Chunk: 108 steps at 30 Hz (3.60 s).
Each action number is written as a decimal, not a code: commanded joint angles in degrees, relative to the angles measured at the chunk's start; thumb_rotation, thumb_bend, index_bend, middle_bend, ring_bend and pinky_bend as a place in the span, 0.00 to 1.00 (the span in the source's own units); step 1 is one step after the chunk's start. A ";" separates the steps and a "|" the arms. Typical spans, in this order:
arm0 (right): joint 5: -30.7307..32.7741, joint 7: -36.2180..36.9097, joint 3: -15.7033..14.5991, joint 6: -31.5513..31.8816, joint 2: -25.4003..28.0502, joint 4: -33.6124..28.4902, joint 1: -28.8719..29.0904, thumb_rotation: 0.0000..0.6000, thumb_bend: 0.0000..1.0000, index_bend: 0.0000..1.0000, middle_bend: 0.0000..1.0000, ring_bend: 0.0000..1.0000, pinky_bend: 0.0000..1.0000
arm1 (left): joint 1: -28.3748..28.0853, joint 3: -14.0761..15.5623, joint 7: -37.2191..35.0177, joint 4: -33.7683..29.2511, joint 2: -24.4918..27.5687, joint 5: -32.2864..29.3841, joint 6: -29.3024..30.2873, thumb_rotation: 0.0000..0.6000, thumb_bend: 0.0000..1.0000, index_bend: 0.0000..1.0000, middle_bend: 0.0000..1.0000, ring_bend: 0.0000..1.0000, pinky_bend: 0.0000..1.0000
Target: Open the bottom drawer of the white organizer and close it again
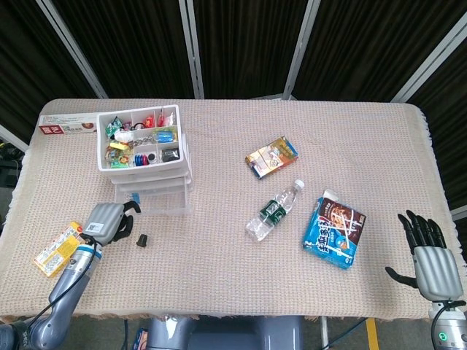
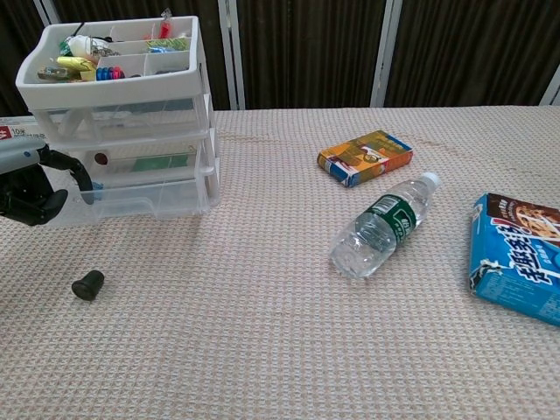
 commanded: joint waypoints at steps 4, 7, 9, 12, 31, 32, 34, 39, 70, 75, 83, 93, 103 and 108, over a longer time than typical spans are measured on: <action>0.06 0.03 0.03 0.04 0.02 -0.05 -0.03 1.00 0.01 0.05 0.00 0.00 0.00 | 0.60 0.95 -0.94 -0.72 0.16 1.81 0.43 1.00 0.69 0.43 0.97 0.86 0.77; 0.08 0.02 0.03 0.02 0.04 -0.05 -0.02 1.00 0.01 0.05 0.00 0.00 0.00 | 0.84 1.15 -1.26 -0.42 0.03 2.51 0.85 1.00 0.69 0.42 0.97 0.86 0.77; 0.08 0.02 0.04 0.04 0.04 -0.07 -0.03 1.00 0.01 0.05 0.00 0.00 0.00 | 0.94 1.21 -1.47 -0.20 -0.03 2.70 0.96 1.00 0.68 0.39 0.96 0.86 0.77; 0.10 0.00 0.04 0.02 0.04 -0.07 -0.03 1.00 0.01 0.05 0.00 0.00 0.00 | 1.11 1.19 -1.62 0.25 -0.10 3.40 1.58 1.00 0.64 0.31 0.95 0.86 0.77; 0.20 -0.08 0.09 0.02 0.04 -0.10 -0.04 1.00 0.01 0.05 0.00 0.00 0.00 | 5.45 5.47 -4.31 2.03 1.65 21.63 13.07 1.00 0.16 0.25 0.78 0.72 0.66; 0.20 -0.10 0.09 0.02 0.04 -0.10 -0.03 1.00 0.01 0.05 0.00 0.00 0.00 | 5.62 5.79 -4.47 1.83 1.94 22.24 13.28 1.00 0.16 0.28 0.82 0.75 0.68; 0.24 -0.14 0.10 0.03 0.04 -0.12 -0.04 1.00 0.01 0.05 0.00 0.00 0.00 | 6.18 7.23 -4.78 1.09 3.27 24.89 13.97 1.00 0.15 0.33 0.88 0.80 0.71; 0.22 -0.27 0.08 0.08 0.01 -0.17 -0.07 1.00 0.01 0.05 0.00 0.00 0.00 | 7.11 10.30 -4.40 1.35 5.24 31.06 15.05 1.00 0.16 0.45 0.99 0.89 0.79; 0.27 -0.11 0.05 -0.02 0.11 -0.25 -0.09 1.00 0.01 0.05 0.00 0.00 0.00 | -0.30 11.99 15.12 15.03 0.19 34.20 -2.66 1.00 0.19 0.36 1.00 0.94 0.82; 0.29 -0.10 0.08 0.01 0.12 -0.22 -0.09 1.00 0.01 0.05 0.00 0.00 0.00 | -0.94 11.31 15.93 16.53 -1.08 33.77 -3.59 1.00 0.19 0.36 1.00 0.94 0.82; 0.36 -0.09 0.09 -0.08 0.18 -0.23 -0.08 1.00 0.01 0.05 0.00 0.00 0.00 | -1.88 10.61 17.22 18.16 -2.91 33.05 -5.08 1.00 0.20 0.36 1.00 0.94 0.82; 0.38 -0.02 0.13 -0.09 0.19 -0.20 -0.05 1.00 0.01 0.05 0.00 0.00 0.00 | -2.51 10.36 17.46 20.25 -4.80 32.82 -5.81 1.00 0.21 0.38 1.00 0.94 0.82; 0.41 0.02 0.15 -0.05 0.16 -0.19 -0.07 1.00 0.01 0.05 0.00 0.00 0.00 | -2.64 10.61 17.31 21.82 -6.35 32.82 -5.96 1.00 0.36 0.50 1.00 0.94 0.82; 0.44 0.06 0.18 -0.05 0.17 -0.20 -0.06 1.00 0.01 0.05 0.00 0.00 0.00 | -2.69 10.86 16.68 22.19 -6.42 33.19 -5.65 1.00 0.41 0.57 1.00 0.94 0.82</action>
